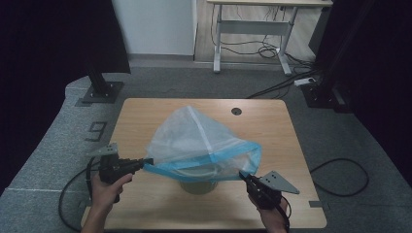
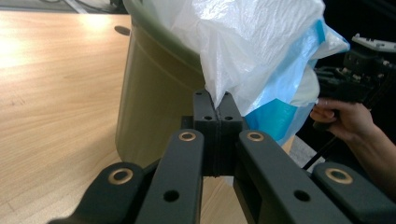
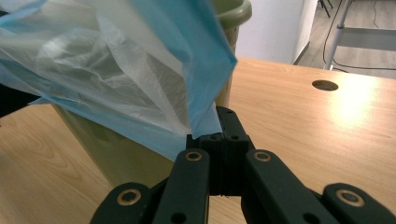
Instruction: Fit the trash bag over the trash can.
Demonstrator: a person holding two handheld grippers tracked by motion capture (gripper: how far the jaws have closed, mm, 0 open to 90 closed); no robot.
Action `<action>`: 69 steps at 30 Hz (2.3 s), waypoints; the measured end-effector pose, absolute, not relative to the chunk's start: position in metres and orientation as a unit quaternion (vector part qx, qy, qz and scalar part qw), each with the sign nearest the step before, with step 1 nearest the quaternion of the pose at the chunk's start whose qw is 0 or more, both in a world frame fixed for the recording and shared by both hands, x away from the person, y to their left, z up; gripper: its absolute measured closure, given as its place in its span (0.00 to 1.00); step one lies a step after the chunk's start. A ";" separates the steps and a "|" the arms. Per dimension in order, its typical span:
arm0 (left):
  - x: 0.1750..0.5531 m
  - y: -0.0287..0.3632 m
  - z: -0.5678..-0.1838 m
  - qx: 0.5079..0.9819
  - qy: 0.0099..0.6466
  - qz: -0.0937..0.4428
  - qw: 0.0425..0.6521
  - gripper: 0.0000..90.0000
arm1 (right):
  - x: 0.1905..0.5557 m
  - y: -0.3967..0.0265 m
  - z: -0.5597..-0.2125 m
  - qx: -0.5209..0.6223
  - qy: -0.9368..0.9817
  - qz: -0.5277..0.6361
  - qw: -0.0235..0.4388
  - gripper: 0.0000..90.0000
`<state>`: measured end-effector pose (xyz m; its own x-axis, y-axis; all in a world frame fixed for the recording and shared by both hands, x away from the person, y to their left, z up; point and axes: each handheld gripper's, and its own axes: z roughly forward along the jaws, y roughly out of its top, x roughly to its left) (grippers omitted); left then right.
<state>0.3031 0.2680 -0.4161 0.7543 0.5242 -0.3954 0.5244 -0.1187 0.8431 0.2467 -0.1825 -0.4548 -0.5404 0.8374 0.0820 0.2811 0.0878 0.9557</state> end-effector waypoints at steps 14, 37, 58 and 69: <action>0.311 0.253 -0.435 0.775 0.362 0.008 0.519 0.99 | 0.258 -0.174 -0.470 0.409 0.708 0.531 0.221 0.99; 0.303 0.251 -0.420 0.767 0.342 0.030 0.543 0.92 | 0.255 -0.179 -0.460 0.410 0.695 0.541 0.235 0.97; 0.275 0.248 -0.369 0.763 0.310 0.137 0.551 0.22 | 0.250 -0.183 -0.454 0.409 0.687 0.550 0.243 0.92; 0.284 0.201 -0.335 0.794 0.252 0.148 0.534 0.28 | 0.251 -0.184 -0.455 0.411 0.688 0.548 0.240 0.93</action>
<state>0.2837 0.2010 -0.3351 0.8290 0.5582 -0.0334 0.2415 -0.3036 0.9217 0.2511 -0.1844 -0.4549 -0.5472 0.8284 0.1199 0.3032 0.0626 0.9509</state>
